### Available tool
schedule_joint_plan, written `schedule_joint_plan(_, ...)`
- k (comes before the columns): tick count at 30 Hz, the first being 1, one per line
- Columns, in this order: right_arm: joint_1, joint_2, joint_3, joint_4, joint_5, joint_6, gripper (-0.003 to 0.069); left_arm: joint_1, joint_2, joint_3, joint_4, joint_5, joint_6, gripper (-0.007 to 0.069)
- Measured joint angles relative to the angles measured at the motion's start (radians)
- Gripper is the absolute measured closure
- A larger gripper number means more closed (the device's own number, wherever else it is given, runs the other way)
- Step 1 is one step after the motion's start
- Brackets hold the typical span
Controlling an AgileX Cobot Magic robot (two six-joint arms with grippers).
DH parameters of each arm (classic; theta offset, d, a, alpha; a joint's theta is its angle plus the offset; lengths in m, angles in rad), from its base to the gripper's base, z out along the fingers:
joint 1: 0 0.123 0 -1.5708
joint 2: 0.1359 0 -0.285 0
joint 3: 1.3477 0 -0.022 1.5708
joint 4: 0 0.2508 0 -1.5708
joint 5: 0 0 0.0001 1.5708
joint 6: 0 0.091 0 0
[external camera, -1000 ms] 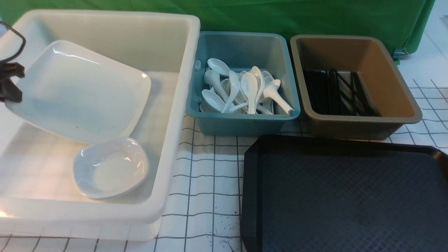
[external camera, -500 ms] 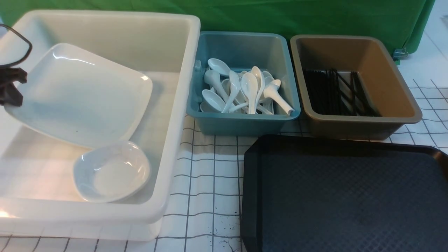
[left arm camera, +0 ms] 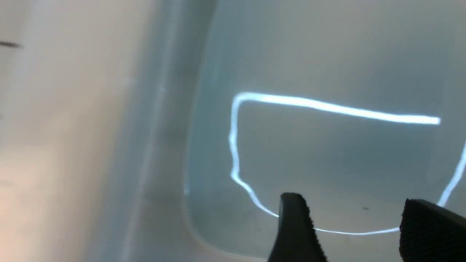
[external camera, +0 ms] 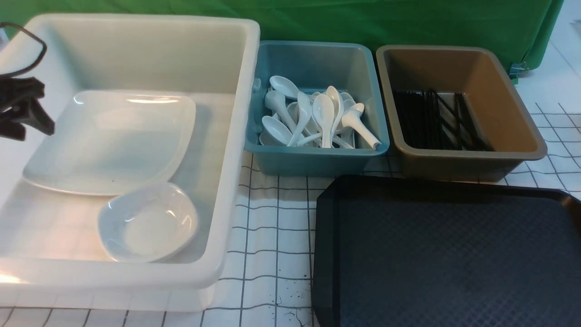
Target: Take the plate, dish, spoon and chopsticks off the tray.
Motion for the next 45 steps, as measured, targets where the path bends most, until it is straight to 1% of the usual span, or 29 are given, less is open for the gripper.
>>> schedule_joint_plan(3, 0.000, -0.001, -0.075, -0.009, 0.019, -0.033, 0.0629, -0.002, -0.024, 0.000, -0.115, 0.074, 0.007, 0.0317)
schedule_joint_plan(7, 0.000, -0.001, -0.143, -0.041, 0.125, -0.038, 0.0629, -0.004, -0.044, 0.000, -0.240, 0.160, 0.057, 0.0458)
schedule_joint_plan(8, 0.000, -0.001, -0.154, -0.049, 0.158, -0.038, 0.0629, -0.007, -0.051, 0.000, -0.262, 0.171, 0.063, 0.0498)
schedule_joint_plan(9, 0.000, -0.001, -0.163, -0.055, 0.184, -0.038, 0.0629, -0.010, -0.055, 0.000, -0.276, 0.174, 0.069, 0.0522)
schedule_joint_plan(10, 0.000, -0.002, -0.174, -0.059, 0.240, -0.030, 0.0629, -0.020, -0.065, 0.000, -0.287, 0.177, 0.079, 0.0564)
schedule_joint_plan(11, 0.000, -0.002, -0.176, -0.059, 0.259, -0.029, 0.0629, -0.023, -0.067, 0.000, -0.289, 0.177, 0.080, 0.0577)
schedule_joint_plan(12, 0.000, -0.002, -0.183, -0.062, 0.316, -0.008, 0.0629, -0.037, -0.081, 0.000, -0.292, 0.177, 0.084, 0.0603)
schedule_joint_plan(13, 0.000, -0.002, -0.186, -0.062, 0.362, 0.011, 0.0629, -0.052, -0.092, 0.000, -0.296, 0.179, 0.086, 0.0617)
schedule_joint_plan(14, 0.000, -0.004, -0.186, -0.059, 0.374, 0.030, 0.0629, -0.071, -0.101, 0.000, -0.297, 0.180, 0.087, 0.0624)
schedule_joint_plan(16, 0.000, -0.013, -0.187, -0.041, 0.374, 0.056, 0.0629, -0.122, -0.119, 0.000, -0.302, 0.183, 0.087, 0.0631)
schedule_joint_plan(17, 0.000, -0.016, -0.187, -0.035, 0.374, 0.058, 0.0629, -0.127, -0.123, 0.000, -0.303, 0.183, 0.087, 0.0631)
schedule_joint_plan(19, 0.000, -0.055, -0.187, 0.000, 0.374, 0.077, 0.0629, -0.195, -0.134, 0.000, -0.307, 0.184, 0.087, 0.0631)
schedule_joint_plan(23, 0.000, -0.150, -0.175, 0.008, 0.369, 0.093, 0.0629, -0.287, -0.135, 0.000, -0.294, 0.184, 0.088, 0.0629)
schedule_joint_plan(26, 0.000, -0.211, -0.139, 0.000, 0.311, 0.098, 0.0629, -0.327, -0.135, 0.000, -0.280, 0.184, 0.092, 0.0628)
schedule_joint_plan(28, 0.000, -0.257, -0.080, -0.021, 0.172, 0.101, 0.0629, -0.357, -0.135, 0.000, -0.280, 0.184, 0.097, 0.0628)
schedule_joint_plan(29, 0.000, -0.263, -0.067, -0.024, 0.146, 0.101, 0.0629, -0.360, -0.135, 0.000, -0.279, 0.184, 0.098, 0.0628)
schedule_joint_plan(30, 0.000, -0.274, -0.015, -0.030, 0.038, 0.101, 0.0629, -0.372, -0.136, 0.000, -0.279, 0.184, 0.099, 0.0628)
schedule_joint_plan(33, 0.000, -0.272, 0.086, -0.031, -0.143, 0.100, 0.0629, -0.392, -0.140, 0.000, -0.282, 0.185, 0.101, 0.0627)
schedule_joint_plan(36, 0.000, -0.259, 0.144, -0.033, -0.286, 0.070, 0.0629, -0.400, -0.142, 0.000, -0.285, 0.187, 0.103, 0.0627)
schedule_joint_plan(41, 0.000, -0.242, 0.163, -0.032, -0.403, 0.045, 0.0629, -0.400, -0.143, 0.000, -0.287, 0.187, 0.102, 0.0627)
schedule_joint_plan(45, 0.000, -0.242, 0.163, -0.032, -0.430, 0.044, 0.0626, -0.400, -0.157, 0.000, -0.287, 0.187, 0.082, 0.0627)
